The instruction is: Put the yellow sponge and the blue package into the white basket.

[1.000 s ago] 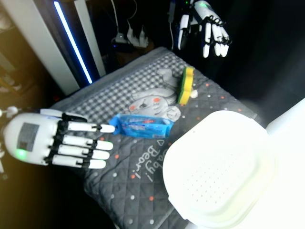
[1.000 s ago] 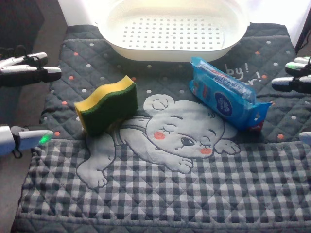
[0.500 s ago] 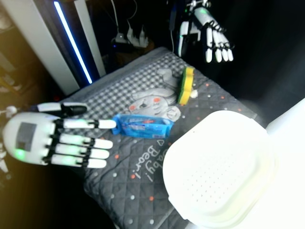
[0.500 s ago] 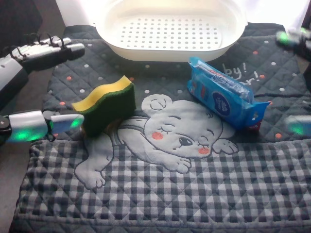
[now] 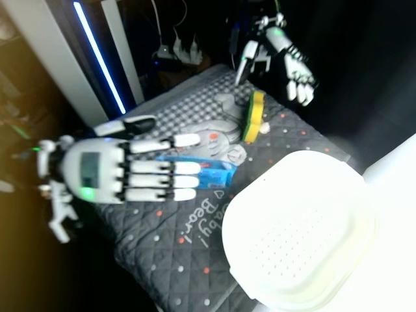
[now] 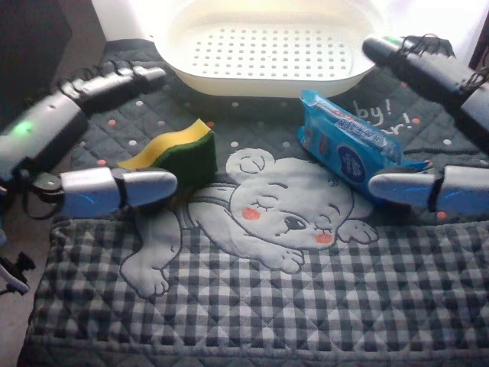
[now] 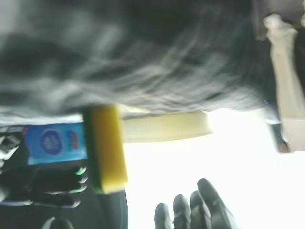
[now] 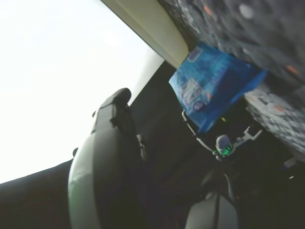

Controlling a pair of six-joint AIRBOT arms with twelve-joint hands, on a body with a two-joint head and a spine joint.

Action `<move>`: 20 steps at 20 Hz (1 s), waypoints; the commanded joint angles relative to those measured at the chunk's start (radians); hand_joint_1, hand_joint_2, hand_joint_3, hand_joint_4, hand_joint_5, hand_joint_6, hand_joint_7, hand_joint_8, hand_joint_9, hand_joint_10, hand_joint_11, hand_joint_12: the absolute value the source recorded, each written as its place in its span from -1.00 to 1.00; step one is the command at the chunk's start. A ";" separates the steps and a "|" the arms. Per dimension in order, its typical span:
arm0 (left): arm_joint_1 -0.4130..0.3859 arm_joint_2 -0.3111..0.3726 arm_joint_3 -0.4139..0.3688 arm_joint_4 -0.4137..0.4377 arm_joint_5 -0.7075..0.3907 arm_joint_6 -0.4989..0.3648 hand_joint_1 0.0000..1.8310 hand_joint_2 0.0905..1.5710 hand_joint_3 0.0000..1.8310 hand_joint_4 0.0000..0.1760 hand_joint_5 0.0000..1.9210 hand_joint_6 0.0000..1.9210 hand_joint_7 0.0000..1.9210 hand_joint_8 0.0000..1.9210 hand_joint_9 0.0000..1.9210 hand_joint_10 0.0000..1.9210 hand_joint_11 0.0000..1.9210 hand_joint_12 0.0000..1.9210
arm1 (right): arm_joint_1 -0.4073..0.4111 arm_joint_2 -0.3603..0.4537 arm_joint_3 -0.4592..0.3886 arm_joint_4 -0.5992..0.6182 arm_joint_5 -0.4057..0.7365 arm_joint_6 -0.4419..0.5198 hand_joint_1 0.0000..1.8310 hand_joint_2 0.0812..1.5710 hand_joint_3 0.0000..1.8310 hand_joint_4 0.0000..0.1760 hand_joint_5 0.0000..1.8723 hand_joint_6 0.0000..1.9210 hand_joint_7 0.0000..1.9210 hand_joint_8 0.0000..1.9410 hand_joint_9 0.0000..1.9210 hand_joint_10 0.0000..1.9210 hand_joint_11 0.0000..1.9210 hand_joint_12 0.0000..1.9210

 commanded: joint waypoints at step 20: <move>-0.083 -0.156 0.142 0.052 0.153 -0.046 0.38 0.36 -1.00 -1.00 0.12 -0.39 0.04 0.23 -0.09 0.11 -0.30 0.62 | 0.035 -0.114 0.109 0.008 -0.076 0.006 0.63 0.34 -1.00 -1.00 0.00 0.00 0.13 -0.42 0.12 -0.09 -0.13 0.57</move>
